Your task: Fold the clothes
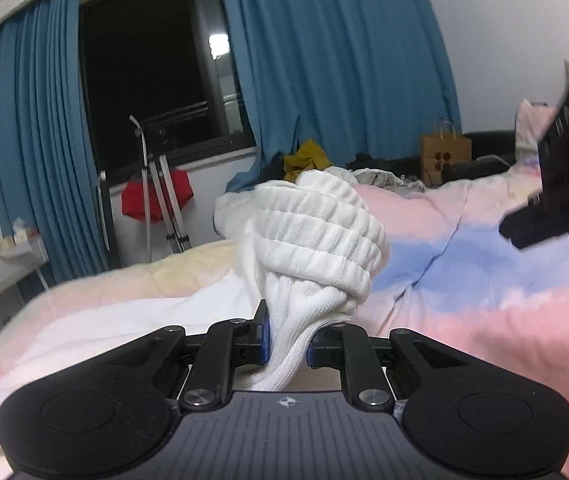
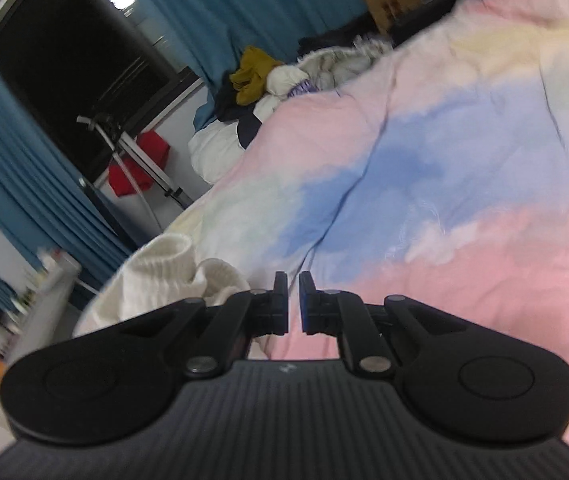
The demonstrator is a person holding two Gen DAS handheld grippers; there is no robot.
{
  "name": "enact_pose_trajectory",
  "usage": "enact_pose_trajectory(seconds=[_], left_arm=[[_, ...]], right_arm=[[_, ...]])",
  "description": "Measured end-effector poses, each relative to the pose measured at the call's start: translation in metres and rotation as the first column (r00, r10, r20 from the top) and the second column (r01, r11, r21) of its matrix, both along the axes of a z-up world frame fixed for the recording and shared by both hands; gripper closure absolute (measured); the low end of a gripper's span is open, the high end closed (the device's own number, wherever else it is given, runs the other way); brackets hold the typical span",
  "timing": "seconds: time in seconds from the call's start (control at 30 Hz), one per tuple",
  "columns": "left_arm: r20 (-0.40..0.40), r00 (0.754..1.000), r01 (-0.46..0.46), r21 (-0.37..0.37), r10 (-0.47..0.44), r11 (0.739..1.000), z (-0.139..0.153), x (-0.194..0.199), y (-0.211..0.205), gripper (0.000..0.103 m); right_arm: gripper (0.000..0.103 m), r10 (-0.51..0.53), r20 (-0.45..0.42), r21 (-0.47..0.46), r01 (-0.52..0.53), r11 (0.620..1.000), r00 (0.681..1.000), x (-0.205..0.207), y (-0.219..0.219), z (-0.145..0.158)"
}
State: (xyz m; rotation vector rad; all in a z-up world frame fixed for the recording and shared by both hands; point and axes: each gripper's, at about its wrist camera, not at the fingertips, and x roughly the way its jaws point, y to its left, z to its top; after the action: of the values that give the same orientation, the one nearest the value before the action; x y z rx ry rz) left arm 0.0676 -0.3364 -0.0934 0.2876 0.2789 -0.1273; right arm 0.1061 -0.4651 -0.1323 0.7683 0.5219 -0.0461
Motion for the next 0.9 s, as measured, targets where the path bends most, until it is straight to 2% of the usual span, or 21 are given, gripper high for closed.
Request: enact_pose_trajectory(seconds=[0.1, 0.17, 0.2, 0.23, 0.3, 0.37, 0.43, 0.5, 0.57, 0.67, 0.73, 0.8, 0.9], left_arm=[[-0.03, 0.999, 0.031, 0.025, -0.031, 0.999, -0.001, 0.002, -0.003, 0.083], [-0.066, 0.996, 0.07, 0.068, -0.066, 0.995, -0.002, 0.002, -0.002, 0.077], [-0.084, 0.993, 0.092, 0.088, -0.084, 0.992, -0.007, -0.006, 0.014, 0.068], [-0.11, 0.988, 0.119, 0.104, -0.107, 0.987, -0.011, -0.005, 0.03, 0.052], [-0.148, 0.98, 0.151, 0.111, -0.134, 0.982, -0.018, -0.009, 0.056, 0.029], [-0.159, 0.974, 0.18, 0.117, -0.161, 0.977, -0.014, -0.013, 0.071, 0.027], [-0.158, 0.973, 0.195, 0.163, -0.169, 0.967, -0.009, -0.017, 0.092, 0.021], [-0.167, 0.974, 0.182, 0.18, -0.152, 0.967, -0.008, -0.028, 0.121, 0.02], [-0.176, 0.975, 0.169, 0.197, -0.134, 0.966, -0.006, -0.039, 0.15, 0.02], [-0.188, 0.98, 0.102, 0.2, -0.064, 0.975, -0.005, -0.038, 0.192, 0.02], [-0.206, 0.978, 0.064, 0.179, -0.026, 0.982, -0.007, -0.049, 0.203, 0.02], [-0.21, 0.978, 0.063, 0.189, -0.023, 0.98, -0.011, -0.045, 0.21, 0.02], [-0.201, 0.979, 0.084, 0.226, -0.038, 0.971, -0.013, -0.043, 0.214, 0.021]], right_arm=[[0.093, 0.021, 0.008, 0.098, -0.022, 0.995, 1.0, 0.004, -0.008, -0.007], [0.093, 0.059, 0.019, 0.119, -0.061, 0.991, 0.998, 0.009, -0.004, -0.008], [0.093, 0.084, 0.03, 0.128, -0.087, 0.988, 0.996, 0.01, 0.0, -0.007], [0.093, 0.109, 0.048, 0.141, -0.115, 0.983, 0.993, 0.011, 0.003, -0.006], [0.093, 0.155, 0.086, 0.162, -0.168, 0.972, 0.984, 0.012, 0.009, -0.005], [0.09, 0.182, 0.106, 0.159, -0.197, 0.967, 0.978, 0.012, 0.016, -0.001], [0.074, 0.202, 0.113, 0.147, -0.217, 0.965, 0.973, 0.012, 0.023, 0.002], [0.039, 0.215, 0.105, 0.139, -0.228, 0.964, 0.971, 0.013, 0.031, 0.003], [0.023, 0.229, 0.09, 0.136, -0.239, 0.961, 0.969, 0.015, 0.04, 0.003], [0.023, 0.3, 0.059, 0.121, -0.305, 0.945, 0.952, 0.02, 0.056, 0.0], [0.023, 0.311, 0.01, 0.065, -0.31, 0.948, 0.951, 0.022, 0.068, -0.002], [0.022, 0.304, -0.033, 0.005, -0.304, 0.953, 0.952, 0.025, 0.078, -0.005], [0.016, 0.313, -0.082, -0.027, -0.316, 0.948, 0.946, 0.03, 0.089, -0.012]])
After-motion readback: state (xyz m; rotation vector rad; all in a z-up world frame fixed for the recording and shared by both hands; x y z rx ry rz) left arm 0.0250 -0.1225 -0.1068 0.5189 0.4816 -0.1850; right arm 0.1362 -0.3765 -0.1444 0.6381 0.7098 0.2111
